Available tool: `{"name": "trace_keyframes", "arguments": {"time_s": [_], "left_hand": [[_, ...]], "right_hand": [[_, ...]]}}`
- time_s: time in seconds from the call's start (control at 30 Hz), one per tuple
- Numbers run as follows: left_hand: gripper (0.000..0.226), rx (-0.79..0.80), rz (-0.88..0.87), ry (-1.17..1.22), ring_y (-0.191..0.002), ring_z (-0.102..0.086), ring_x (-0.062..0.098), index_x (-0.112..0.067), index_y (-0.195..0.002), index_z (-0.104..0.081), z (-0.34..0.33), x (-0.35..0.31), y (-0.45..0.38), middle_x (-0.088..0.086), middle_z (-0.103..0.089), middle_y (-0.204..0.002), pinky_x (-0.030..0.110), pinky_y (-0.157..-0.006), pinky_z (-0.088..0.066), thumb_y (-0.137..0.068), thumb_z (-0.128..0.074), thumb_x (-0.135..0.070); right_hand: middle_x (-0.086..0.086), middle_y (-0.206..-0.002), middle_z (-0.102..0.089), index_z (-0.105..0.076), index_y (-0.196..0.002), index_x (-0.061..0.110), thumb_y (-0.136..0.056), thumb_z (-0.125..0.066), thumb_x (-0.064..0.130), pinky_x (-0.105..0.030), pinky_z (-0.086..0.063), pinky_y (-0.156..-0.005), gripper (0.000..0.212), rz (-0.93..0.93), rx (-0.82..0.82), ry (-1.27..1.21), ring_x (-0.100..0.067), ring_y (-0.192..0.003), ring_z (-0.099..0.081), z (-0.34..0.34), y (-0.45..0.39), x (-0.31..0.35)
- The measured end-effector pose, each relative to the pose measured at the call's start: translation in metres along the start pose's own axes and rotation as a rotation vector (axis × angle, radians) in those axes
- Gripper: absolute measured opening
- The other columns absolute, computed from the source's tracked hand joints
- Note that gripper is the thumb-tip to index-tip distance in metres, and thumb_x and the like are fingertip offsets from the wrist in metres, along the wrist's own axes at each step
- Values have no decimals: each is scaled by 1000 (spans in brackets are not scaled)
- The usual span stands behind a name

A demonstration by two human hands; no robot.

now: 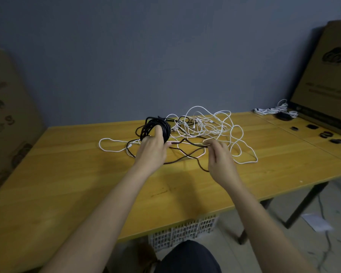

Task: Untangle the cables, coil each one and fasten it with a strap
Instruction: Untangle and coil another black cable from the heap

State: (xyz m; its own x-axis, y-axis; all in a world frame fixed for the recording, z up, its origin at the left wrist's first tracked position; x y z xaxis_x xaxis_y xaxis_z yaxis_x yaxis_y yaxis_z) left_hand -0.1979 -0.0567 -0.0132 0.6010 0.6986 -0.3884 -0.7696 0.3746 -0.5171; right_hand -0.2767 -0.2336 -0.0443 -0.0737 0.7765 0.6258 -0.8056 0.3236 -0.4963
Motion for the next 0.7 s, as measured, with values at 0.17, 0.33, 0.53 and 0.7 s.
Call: {"name": "trace_keyframes", "arguments": {"time_s": [0.17,0.33,0.53,0.7], "left_hand": [[31,-61,-8,-77,-88,-59,34,-1,-120,-35,17,3,-17,9,-66,-80,36,-71,-39,-98,-50,-17],[27,-159,29,-40,-81,-58,35,1,-114,-38,42,2,-31,4,-50,-67,34,-68,-30,-98,-52,-15],[29,-165,-74,-65,-88,-57,35,2,-119,-37,53,-38,-37,6,-55,-73,27,-67,-24,-99,-50,-14],[21,-196,-72,3,-78,-57,36,-9,-97,-28,87,-57,-66,2,-48,-63,34,-60,-23,-100,-48,-17]], "right_hand": [[10,-73,-50,-59,-97,15,-95,-55,13,-15,-31,-56,5,158,67,-8,-4,-61,-46,21,-12,23],[10,-77,-57,-68,-92,23,-91,-64,23,-18,-40,-61,4,128,108,57,-6,-70,-52,19,-24,33],[-7,-94,-57,-73,-97,16,-82,-71,13,-30,-31,-62,15,146,-199,760,-29,-86,-54,42,-57,36],[-10,-110,-52,-50,-113,8,-90,-46,-4,-31,-32,-61,26,158,-24,963,-30,-88,-62,55,-104,69]]}}
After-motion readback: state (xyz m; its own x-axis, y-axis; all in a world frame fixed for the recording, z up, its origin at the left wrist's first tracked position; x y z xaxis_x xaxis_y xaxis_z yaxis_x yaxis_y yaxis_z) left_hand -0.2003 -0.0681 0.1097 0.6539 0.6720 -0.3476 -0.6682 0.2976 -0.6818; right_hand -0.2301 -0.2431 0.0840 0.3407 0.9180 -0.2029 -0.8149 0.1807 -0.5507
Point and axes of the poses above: each hand's wrist, its own y-axis away from the middle knuckle, its own z-axis out of the back of the hand, x = y × z, the point moved 10 cm from there along -y, towards the middle knuckle
